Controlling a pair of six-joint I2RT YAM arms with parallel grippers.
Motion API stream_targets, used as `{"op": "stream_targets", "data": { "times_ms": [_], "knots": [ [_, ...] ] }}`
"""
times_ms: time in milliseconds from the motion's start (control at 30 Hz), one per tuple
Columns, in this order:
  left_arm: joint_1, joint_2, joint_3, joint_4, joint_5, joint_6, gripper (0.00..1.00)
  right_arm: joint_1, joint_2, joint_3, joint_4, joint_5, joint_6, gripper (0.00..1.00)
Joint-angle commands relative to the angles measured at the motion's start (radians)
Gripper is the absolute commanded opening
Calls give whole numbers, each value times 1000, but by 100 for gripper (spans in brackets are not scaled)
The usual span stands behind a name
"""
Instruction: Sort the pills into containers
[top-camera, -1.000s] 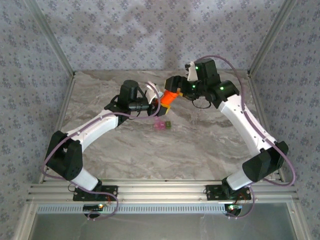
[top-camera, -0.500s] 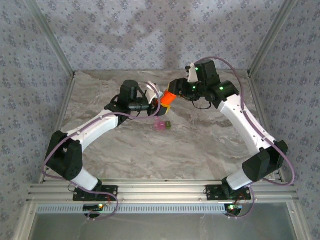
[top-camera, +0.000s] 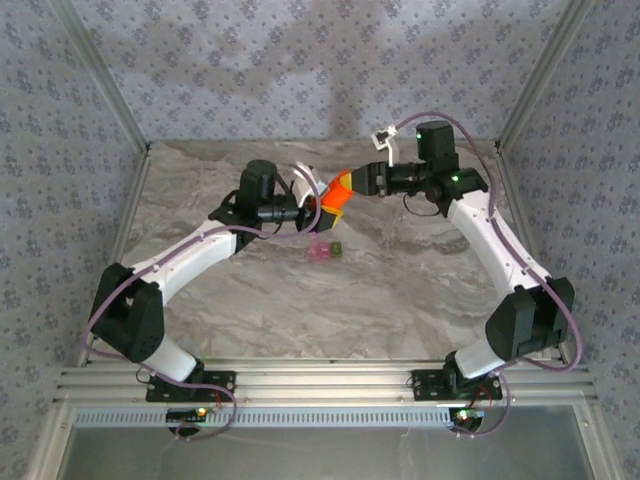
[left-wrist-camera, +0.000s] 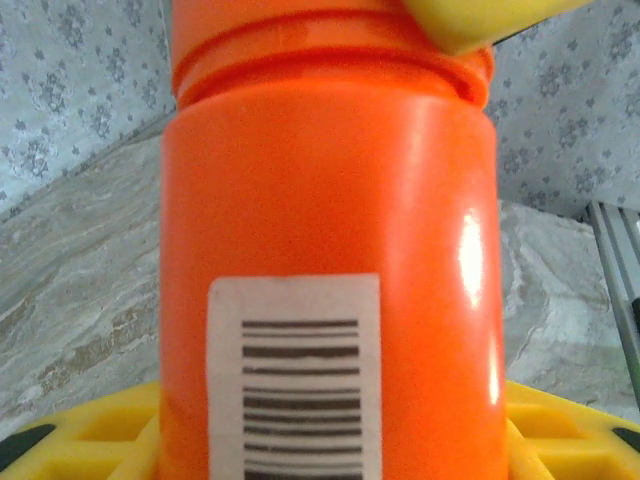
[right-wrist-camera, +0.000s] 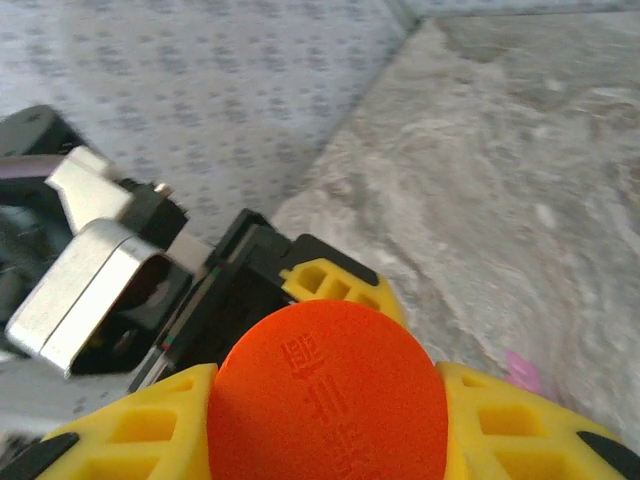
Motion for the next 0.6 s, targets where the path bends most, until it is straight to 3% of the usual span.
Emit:
{"op": "stream_targets", "data": {
  "times_ms": [0, 367, 567],
  "knots": [
    [0, -69, -17, 17, 78, 3, 0, -54, 28, 20, 136, -149, -49, 40],
    [0, -70, -13, 5, 61, 12, 0, -20, 4, 9, 160, -56, 71, 37],
    [1, -66, -17, 19, 41, 9, 0, 33, -44, -57, 205, 193, 168, 38]
  ]
}}
